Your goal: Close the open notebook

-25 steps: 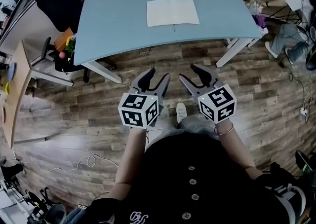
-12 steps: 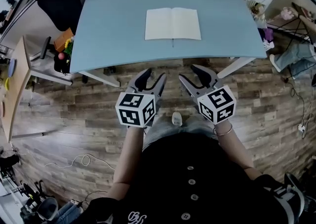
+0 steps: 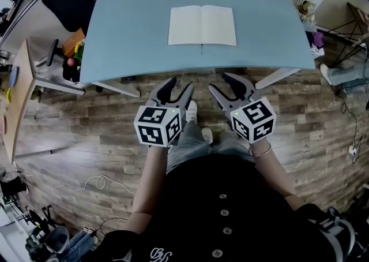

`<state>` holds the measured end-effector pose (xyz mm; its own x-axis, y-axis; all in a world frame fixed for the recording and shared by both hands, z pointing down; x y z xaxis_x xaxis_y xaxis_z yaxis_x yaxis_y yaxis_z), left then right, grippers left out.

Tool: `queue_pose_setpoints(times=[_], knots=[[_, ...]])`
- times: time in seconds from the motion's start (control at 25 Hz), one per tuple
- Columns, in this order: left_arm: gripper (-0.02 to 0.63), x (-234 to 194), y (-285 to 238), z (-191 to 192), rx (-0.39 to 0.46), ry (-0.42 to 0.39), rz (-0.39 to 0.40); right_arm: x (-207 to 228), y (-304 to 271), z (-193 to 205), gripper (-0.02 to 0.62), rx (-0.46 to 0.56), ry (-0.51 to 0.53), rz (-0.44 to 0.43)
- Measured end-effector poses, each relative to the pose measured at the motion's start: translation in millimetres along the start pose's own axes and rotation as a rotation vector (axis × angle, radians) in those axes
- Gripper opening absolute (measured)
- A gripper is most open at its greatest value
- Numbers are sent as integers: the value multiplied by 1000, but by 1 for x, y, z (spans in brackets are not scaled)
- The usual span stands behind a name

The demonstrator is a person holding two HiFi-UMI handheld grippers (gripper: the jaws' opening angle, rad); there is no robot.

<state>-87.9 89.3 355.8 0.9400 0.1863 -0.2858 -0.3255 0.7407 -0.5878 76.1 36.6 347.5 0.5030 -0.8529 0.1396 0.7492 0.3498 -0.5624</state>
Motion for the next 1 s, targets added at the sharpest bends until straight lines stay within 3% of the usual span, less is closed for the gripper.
queue_pose_setpoints(times=[0.4,1.0], knots=[[209,-20,-21,-14,-17,-5,22,15,-22,-12,189,-2,-17,16],[207,-101,-67,-88,3,-9,41,63,-101,-83,199,-29,21,42]])
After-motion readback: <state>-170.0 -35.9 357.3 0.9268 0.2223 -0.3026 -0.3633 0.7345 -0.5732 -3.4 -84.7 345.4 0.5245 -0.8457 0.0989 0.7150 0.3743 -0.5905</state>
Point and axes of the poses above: the fingertips, and each gripper's own axes: y backward along the fingers, x to its right, z out of its underside, the point moved 7 cm from there along y, backward along the fingers, and after that the axes turned 12 degrees about -x, right-handed, at the moved point
